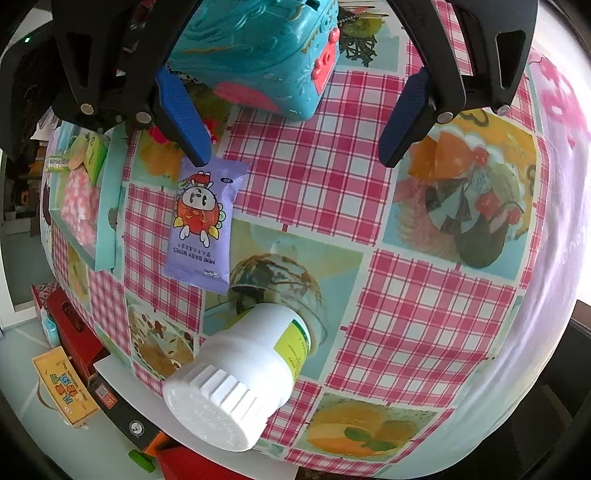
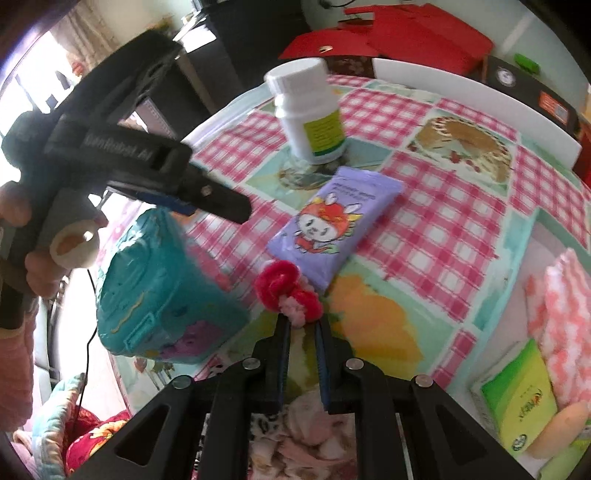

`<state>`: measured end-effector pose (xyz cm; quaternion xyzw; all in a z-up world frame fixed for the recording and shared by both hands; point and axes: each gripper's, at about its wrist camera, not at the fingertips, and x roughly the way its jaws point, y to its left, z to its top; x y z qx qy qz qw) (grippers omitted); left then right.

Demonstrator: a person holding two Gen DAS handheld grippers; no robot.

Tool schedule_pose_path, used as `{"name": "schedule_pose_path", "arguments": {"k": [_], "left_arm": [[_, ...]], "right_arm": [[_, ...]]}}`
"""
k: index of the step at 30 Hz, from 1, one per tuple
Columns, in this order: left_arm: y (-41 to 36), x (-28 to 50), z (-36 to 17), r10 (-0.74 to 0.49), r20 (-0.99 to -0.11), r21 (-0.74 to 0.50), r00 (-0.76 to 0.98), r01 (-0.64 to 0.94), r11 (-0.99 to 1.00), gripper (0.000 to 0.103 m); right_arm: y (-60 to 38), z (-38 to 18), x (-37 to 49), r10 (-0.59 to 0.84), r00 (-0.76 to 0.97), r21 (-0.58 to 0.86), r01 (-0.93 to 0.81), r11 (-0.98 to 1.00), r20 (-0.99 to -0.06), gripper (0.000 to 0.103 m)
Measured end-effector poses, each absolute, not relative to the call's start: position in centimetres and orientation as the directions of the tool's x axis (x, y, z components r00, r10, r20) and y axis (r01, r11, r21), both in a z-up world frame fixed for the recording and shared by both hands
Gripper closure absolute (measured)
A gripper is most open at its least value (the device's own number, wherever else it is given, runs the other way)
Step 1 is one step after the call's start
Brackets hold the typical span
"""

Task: Organize soft objects
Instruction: 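Close the right tool on the red-and-pink hair ties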

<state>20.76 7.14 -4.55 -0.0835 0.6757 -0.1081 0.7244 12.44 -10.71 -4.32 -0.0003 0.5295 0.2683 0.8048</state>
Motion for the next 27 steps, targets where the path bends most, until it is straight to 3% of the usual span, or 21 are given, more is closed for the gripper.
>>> {"name": "schedule_pose_path", "arguments": {"k": [11,27], "left_arm": [[3.1,22.4,-4.5,-0.238,-0.971,-0.234,0.026,0.105,0.966,0.011],[-4.7,26.5,-8.5,-0.111,-0.987,-0.131,-0.120,0.172,0.976,0.012]], "right_arm": [[-13.1,-3.5,12.9,0.426,0.334,0.300,-0.368,0.880,-0.841,0.089],[-13.5,-2.9,12.8,0.422,0.341,0.302,-0.352,0.886,-0.840,0.089]]}}
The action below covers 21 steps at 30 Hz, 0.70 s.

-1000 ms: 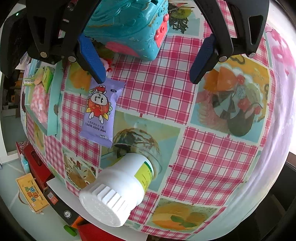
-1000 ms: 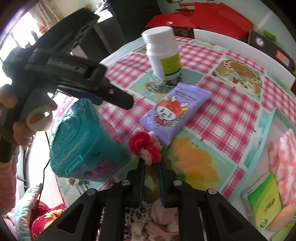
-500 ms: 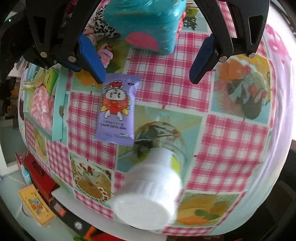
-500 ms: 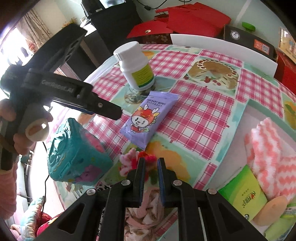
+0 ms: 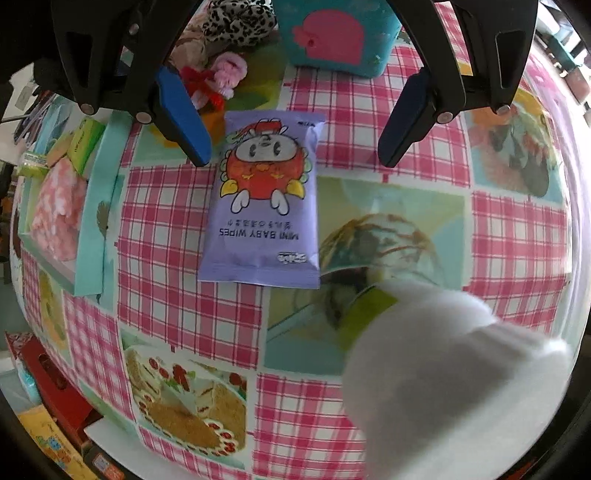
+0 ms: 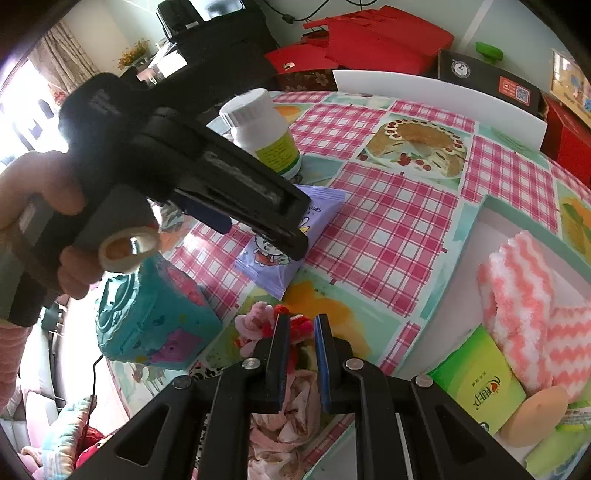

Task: Organize soft objects
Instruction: 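Close the right tool on the red-and-pink hair ties, then grasp the purple MINI BABY WIPES pack with the left tool while the right tool lifts the hair ties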

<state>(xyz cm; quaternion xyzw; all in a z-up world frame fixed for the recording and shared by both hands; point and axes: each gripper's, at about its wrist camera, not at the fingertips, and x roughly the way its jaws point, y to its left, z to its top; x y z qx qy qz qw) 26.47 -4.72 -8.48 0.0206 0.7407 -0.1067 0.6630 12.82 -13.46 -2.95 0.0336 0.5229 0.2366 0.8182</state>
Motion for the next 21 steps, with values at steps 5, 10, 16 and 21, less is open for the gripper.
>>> {"name": "schedule_pose_path", "arguments": {"k": [5,10,16,21], "left_arm": [[-5.5,27.1,-8.8,-0.096,-0.990,-0.115,-0.106,0.188,0.976,0.026],[-5.0,27.4,-8.5,-0.102,-0.991,-0.117,-0.092,0.190,0.975,0.043],[-3.1,27.4,-8.6,-0.094,-0.991,-0.111,-0.100,0.187,0.976,0.045],[-0.8,28.0,-8.8,-0.093,-0.990,-0.108,-0.105,0.149,0.983,0.045]], "right_arm": [[-13.6,-2.8,12.7,0.416,0.343,0.303,-0.337,0.891,-0.842,0.087],[-13.7,-2.4,12.6,0.413,0.353,0.300,-0.333,0.894,-0.839,0.086],[-12.9,-2.6,12.5,0.396,0.341,0.276,-0.350,0.895,-0.852,0.075],[-12.0,-2.8,12.5,0.382,0.334,0.258,-0.360,0.897,-0.862,0.053]]}}
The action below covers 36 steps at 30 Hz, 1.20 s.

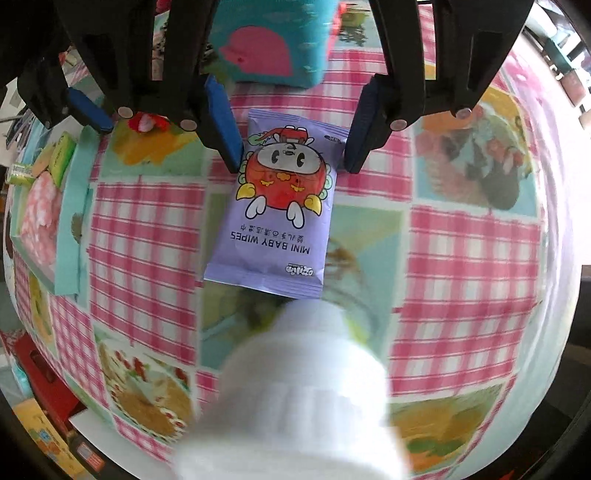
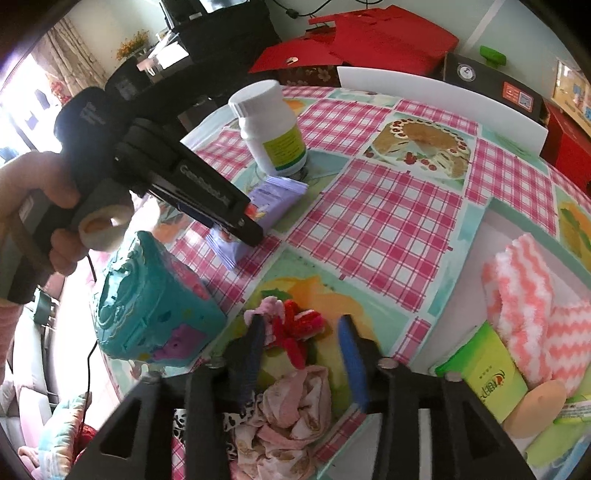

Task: Organize soft objects
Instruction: 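Grasp the purple MINI BABY WIPES pack with the left tool while the right tool lifts the hair ties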

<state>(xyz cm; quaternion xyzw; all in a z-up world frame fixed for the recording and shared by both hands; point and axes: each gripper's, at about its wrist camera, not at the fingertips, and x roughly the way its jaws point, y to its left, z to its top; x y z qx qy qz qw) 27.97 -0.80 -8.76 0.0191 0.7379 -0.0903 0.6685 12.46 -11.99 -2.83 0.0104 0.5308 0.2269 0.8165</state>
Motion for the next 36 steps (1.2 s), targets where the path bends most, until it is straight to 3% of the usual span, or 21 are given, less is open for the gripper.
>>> {"name": "schedule_pose_path", "arguments": {"k": [8,21,36], "left_arm": [[1.9,27.5,-8.9,-0.114,-0.987,-0.126,-0.109,0.107,0.986,0.045],[2.8,27.0,-9.0,-0.118,-0.988,-0.129,-0.098,0.114,0.985,0.045],[2.6,27.0,-8.9,-0.098,-0.991,-0.108,-0.090,0.117,0.987,0.045]], "right_arm": [[-9.8,-3.7,12.1,0.341,0.309,0.200,-0.408,0.891,-0.888,0.046],[-8.0,-4.7,11.6,0.282,0.315,0.114,-0.459,0.881,-0.906,0.046],[-10.2,-4.6,12.2,0.308,0.320,0.165,-0.404,0.900,-0.896,0.056]]}}
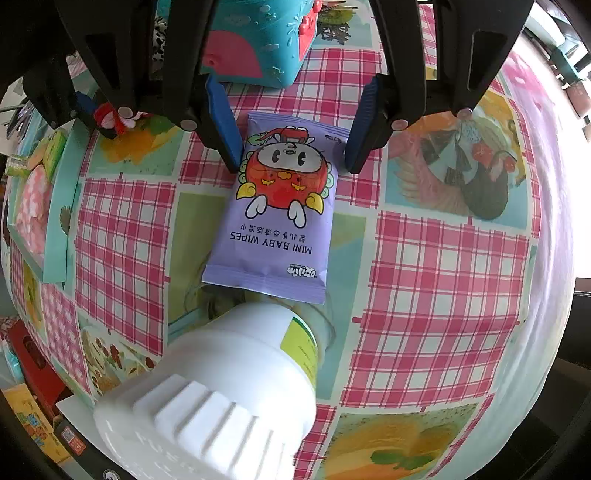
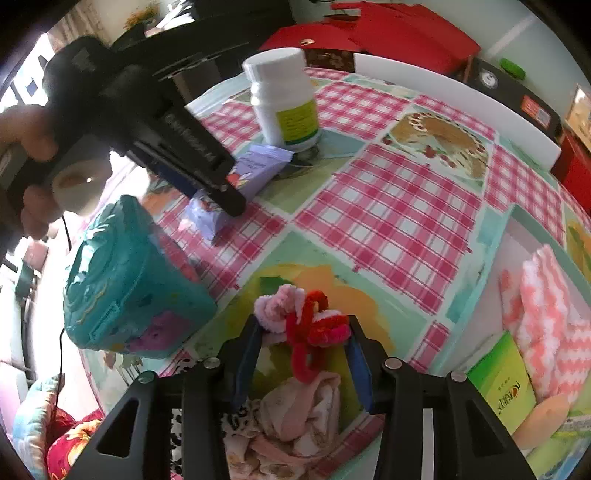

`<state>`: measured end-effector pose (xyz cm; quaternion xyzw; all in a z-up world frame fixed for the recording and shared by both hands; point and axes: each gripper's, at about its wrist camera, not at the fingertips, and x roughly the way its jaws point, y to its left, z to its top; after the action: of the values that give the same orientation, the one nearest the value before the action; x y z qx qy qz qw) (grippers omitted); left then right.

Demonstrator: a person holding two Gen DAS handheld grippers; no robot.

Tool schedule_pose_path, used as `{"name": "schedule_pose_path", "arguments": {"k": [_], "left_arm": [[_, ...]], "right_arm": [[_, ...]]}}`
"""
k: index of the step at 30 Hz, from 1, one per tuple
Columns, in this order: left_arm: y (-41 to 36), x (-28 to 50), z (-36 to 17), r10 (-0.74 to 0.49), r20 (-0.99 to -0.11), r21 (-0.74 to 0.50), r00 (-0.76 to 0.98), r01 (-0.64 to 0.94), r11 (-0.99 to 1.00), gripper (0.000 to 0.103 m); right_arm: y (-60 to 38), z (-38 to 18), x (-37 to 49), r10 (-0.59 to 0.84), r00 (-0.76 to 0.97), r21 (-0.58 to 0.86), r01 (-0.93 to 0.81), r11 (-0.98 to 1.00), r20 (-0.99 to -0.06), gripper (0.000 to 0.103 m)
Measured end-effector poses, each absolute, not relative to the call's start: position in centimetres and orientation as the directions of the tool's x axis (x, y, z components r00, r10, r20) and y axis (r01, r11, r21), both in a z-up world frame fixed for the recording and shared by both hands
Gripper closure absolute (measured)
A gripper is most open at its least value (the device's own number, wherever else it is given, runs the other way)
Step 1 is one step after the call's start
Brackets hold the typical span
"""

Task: Organize soft objects
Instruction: 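Grasp the purple MINI BABY WIPES pack with the left tool while the right tool lifts the hair ties, then carry the wipes pack with the left tool while the right tool carries the hair ties over the tray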

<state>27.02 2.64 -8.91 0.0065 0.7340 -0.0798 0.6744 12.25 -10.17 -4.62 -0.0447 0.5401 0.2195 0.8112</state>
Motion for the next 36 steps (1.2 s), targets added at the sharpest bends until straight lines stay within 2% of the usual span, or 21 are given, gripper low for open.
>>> {"name": "schedule_pose_path", "arguments": {"k": [10,19,25,36], "left_arm": [[2.4,27.0,-8.8,-0.107,-0.992,-0.114,-0.072,0.105,0.988,0.046],[3.7,26.6,-8.2,-0.179,-0.983,-0.181,-0.048,0.041,0.983,0.050],[4.9,26.2,-6.3,-0.202,-0.979,-0.202,0.007,0.013,0.979,0.051],[5.7,23.7,0.3,-0.257,-0.955,-0.256,0.149,0.028,0.966,0.052]], "right_arm": [[-11.2,-3.8,12.6,0.340,0.346,0.203,-0.374,0.905,-0.874,0.057],[-12.1,-2.4,12.5,0.363,0.383,0.227,-0.355,0.907,-0.849,0.057],[-13.2,-1.0,12.2,0.383,0.419,0.248,-0.341,0.907,-0.823,0.057],[-15.9,3.0,11.2,0.408,0.530,0.281,-0.306,0.910,-0.743,0.057]]}}
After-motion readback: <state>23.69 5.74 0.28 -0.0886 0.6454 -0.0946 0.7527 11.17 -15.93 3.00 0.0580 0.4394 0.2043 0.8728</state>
